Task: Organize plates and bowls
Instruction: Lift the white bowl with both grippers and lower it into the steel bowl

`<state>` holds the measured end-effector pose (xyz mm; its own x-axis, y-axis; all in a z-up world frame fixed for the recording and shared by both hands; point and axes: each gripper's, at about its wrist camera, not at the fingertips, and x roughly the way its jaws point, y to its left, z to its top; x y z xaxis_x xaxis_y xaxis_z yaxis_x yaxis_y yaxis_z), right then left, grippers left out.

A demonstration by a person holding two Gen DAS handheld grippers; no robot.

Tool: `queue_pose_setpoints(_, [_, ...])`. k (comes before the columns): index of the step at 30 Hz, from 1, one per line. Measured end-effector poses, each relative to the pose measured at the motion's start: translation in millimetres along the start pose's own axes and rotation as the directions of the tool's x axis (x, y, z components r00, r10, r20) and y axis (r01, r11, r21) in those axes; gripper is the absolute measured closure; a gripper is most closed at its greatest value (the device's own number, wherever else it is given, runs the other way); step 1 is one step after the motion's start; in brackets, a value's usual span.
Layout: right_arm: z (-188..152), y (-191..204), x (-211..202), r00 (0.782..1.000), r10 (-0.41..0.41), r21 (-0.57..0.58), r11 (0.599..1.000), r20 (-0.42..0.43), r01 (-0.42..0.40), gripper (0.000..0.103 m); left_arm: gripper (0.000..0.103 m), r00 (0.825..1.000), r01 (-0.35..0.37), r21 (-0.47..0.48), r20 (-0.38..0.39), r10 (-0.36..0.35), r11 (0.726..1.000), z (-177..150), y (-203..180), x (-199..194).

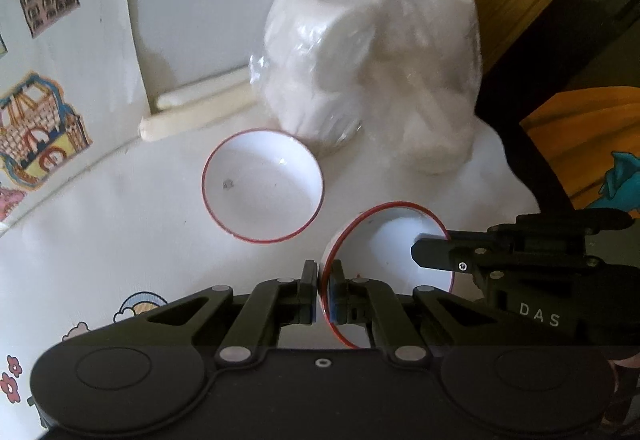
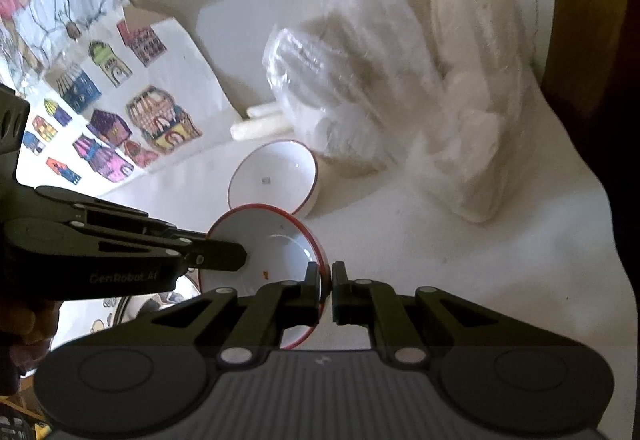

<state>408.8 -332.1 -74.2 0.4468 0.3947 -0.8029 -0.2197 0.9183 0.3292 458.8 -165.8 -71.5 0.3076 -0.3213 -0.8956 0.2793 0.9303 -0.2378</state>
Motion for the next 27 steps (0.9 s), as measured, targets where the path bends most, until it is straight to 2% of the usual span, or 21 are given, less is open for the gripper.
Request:
queue_pose_setpoints(9, [-6.7,-9.8,-27.5,1.000,0.006,0.002,1.000,0.025,-0.006,0.097,0.098,0.999,0.020,-0.006,0.029,-0.020,1.000,-6.9,-19.9,-20.0])
queue_pose_setpoints(27, [-52.2,-33.6,-68.2,0.999,0.001,0.035,0.999,-0.053,0.001,0.097,0.098,0.996,0.075,0.000,-0.038,-0.075,0.997,-47.2,-69.0,-13.7])
